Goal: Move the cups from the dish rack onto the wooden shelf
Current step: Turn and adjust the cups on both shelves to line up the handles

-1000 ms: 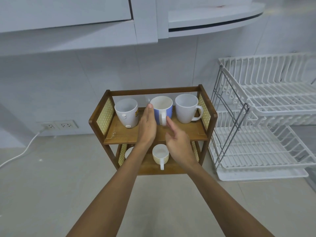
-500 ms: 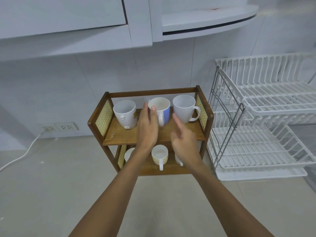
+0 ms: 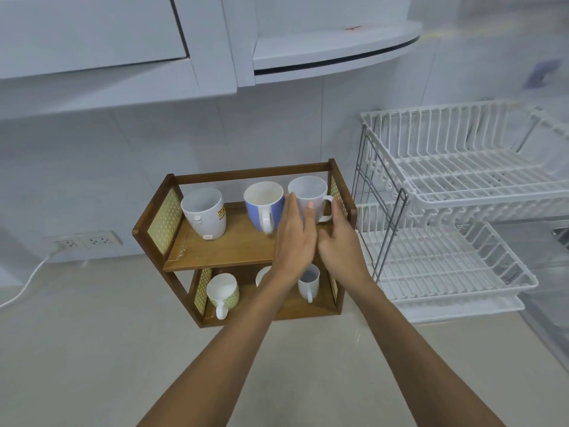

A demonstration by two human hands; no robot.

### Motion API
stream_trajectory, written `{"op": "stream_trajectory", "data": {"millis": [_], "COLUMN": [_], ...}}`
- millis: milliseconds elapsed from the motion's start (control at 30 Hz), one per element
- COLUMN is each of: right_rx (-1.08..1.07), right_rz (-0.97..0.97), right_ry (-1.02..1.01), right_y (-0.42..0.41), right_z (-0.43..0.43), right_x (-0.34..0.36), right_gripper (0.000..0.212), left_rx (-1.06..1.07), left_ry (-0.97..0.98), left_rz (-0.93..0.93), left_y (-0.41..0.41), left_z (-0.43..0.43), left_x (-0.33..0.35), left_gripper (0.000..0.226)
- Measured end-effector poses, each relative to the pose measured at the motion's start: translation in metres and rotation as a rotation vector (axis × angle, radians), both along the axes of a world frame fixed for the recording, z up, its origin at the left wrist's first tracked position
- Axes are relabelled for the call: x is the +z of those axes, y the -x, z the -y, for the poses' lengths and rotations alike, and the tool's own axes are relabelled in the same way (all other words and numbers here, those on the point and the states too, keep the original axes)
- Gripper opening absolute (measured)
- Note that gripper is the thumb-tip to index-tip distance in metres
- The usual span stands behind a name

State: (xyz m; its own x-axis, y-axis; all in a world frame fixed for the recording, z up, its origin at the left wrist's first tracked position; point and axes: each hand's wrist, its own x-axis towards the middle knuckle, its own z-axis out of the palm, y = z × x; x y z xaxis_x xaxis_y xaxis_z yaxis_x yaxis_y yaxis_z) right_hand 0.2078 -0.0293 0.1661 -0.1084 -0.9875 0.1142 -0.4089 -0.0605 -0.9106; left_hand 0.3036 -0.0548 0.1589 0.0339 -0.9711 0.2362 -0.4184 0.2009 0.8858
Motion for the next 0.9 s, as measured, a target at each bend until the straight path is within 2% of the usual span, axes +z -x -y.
{"op": "stream_trajectory", "data": {"millis": [333,500,900], "right_rx": [0.035,0.045,0.037], "right_rz": [0.049,0.09,0.156], "right_ry": [0.021,0.027,0.024], "right_y": [0.001,0.0,-0.007], "right_z": [-0.016,-0.021,-0.019], "right_x": [-0.001,-0.005,-0.014], "right_gripper": [0.062,0.07,0.072], "left_rx": [0.03,0.035,0.002], "left_ry": [-0.057,-0.086,-0.108], "left_rz": [-0.094,-0.159,-0.214], "left_y": [-0.002,-0.003,-0.011], "left_z": [0.019,0.026,0.029], "left_x": [-0.006,-0.003,-0.004], "left_gripper": [0.06,0.057,0.053]}}
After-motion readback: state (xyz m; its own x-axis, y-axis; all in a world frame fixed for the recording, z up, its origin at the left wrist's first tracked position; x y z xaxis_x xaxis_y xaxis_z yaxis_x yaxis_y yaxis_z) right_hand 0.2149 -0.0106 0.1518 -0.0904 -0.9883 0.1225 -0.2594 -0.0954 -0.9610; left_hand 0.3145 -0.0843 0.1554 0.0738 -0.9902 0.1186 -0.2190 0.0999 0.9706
